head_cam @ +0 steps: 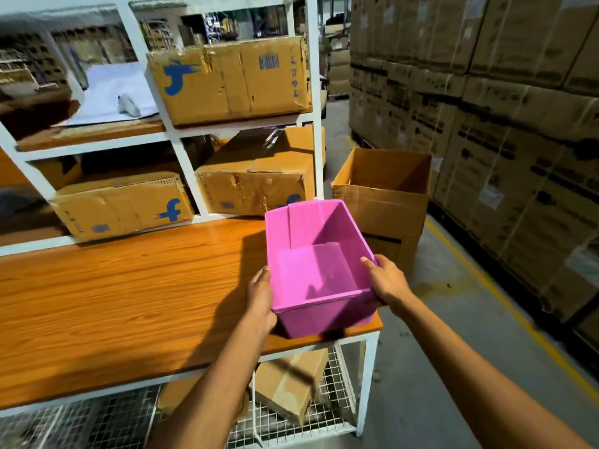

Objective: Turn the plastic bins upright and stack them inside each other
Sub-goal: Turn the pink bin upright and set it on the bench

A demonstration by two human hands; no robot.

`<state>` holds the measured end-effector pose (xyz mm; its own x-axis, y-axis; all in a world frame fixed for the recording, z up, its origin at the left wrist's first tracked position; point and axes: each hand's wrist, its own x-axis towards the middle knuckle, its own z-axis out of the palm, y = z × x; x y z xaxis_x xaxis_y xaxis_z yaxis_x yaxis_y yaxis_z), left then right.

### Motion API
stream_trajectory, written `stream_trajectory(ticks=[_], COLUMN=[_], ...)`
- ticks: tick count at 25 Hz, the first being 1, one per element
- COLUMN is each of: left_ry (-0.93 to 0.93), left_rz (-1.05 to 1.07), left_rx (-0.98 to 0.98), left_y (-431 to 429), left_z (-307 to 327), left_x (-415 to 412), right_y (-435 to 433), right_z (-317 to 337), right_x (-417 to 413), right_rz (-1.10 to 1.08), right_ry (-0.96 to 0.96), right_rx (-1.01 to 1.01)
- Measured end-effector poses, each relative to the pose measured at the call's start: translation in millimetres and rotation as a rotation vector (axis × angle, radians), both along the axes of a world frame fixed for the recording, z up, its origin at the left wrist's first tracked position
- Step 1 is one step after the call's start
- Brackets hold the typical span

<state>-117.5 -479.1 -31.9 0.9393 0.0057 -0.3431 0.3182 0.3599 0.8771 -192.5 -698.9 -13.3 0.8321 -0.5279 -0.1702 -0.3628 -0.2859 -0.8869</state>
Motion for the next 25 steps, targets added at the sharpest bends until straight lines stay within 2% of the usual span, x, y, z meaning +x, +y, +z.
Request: stream_trajectory(ticks=[14, 25], left_ry=[0.014, -0.072], left_rz=[0.114, 0.244], left_rx=[0.027, 0.284], left_y=[-71.7, -76.7], left_z=[-6.8, -18.7], left_x=[135.7, 175.5], right_y=[-74.6, -80.3], right_z=[-5.8, -7.5], right_x=[146.5, 186.1], right_rz=[0.093, 0.124], right_ry=[0.056, 0.091], right_rx=[-0.11, -0.211])
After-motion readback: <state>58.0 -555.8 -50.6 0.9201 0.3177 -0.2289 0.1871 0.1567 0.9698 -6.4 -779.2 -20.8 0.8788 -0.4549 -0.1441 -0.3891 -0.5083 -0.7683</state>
